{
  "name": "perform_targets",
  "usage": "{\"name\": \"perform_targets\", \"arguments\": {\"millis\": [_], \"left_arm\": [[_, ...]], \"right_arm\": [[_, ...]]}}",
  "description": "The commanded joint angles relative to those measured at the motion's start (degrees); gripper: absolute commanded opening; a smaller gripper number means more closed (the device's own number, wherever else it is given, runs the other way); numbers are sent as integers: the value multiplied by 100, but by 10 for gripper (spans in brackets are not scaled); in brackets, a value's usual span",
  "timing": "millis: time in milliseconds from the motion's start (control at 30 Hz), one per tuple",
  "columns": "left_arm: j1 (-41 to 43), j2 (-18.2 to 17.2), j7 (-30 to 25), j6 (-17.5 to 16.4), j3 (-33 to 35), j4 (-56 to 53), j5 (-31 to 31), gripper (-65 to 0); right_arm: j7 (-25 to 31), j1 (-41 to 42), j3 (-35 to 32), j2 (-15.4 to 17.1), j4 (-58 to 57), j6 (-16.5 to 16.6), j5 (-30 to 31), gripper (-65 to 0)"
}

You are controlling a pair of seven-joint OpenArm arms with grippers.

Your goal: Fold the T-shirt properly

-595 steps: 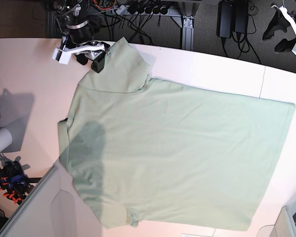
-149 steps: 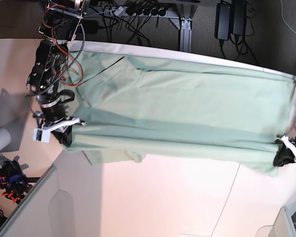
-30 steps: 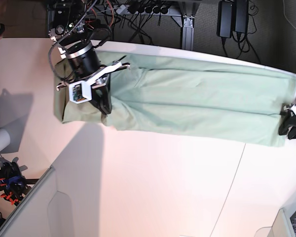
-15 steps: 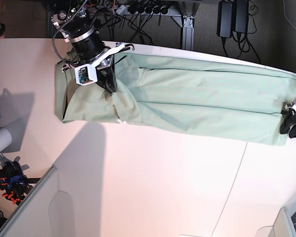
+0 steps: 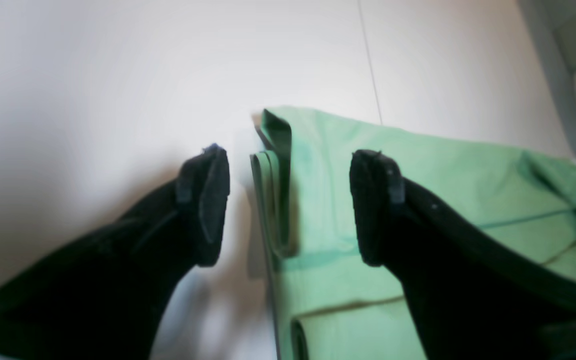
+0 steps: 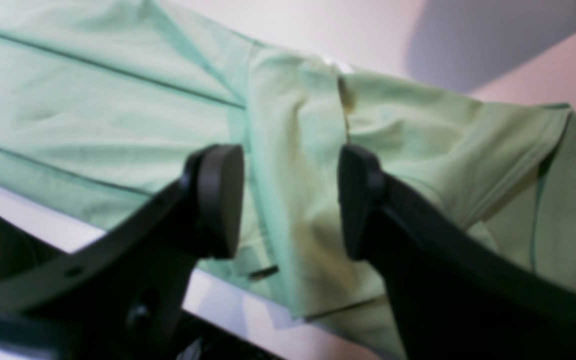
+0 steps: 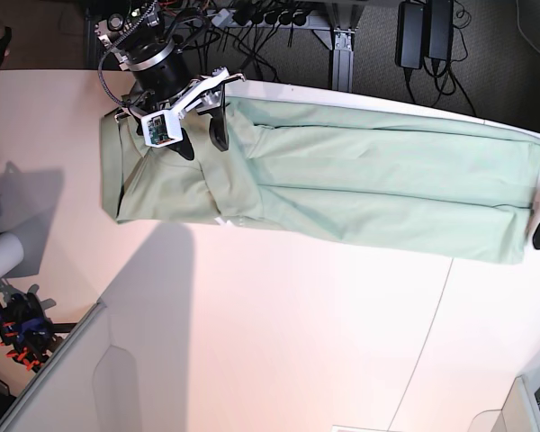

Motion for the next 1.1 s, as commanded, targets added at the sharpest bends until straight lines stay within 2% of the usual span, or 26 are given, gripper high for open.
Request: {"name": "perform_targets", "arguments": {"millis": [0,200,367,667,867,1067], "left_arm": [[9,-133,-7,-47,-114,92,-229,-240],[481,-46,55,-47,-205,79,-542,-240],[507,186,72,-47,-516,-286,-590,-240],[837,317,361,-47,-640,-629,-1102,-240],[874,568,321,-47,-640,-627,-1115,-240],[505,520,258,-47,-640,-599,-916,-240]], "right_arm": [[136,11,26,-20,107,-2,68,-342],[133,9,26,-83,107,-2,68,-342],[129,7,26,-96,107,0,70,-342],[118,11,26,-98,107,0,70,-342],[118,11,26,-131,107,0,243,-342],[136,61,26,-275,109,0,260,-342]]}}
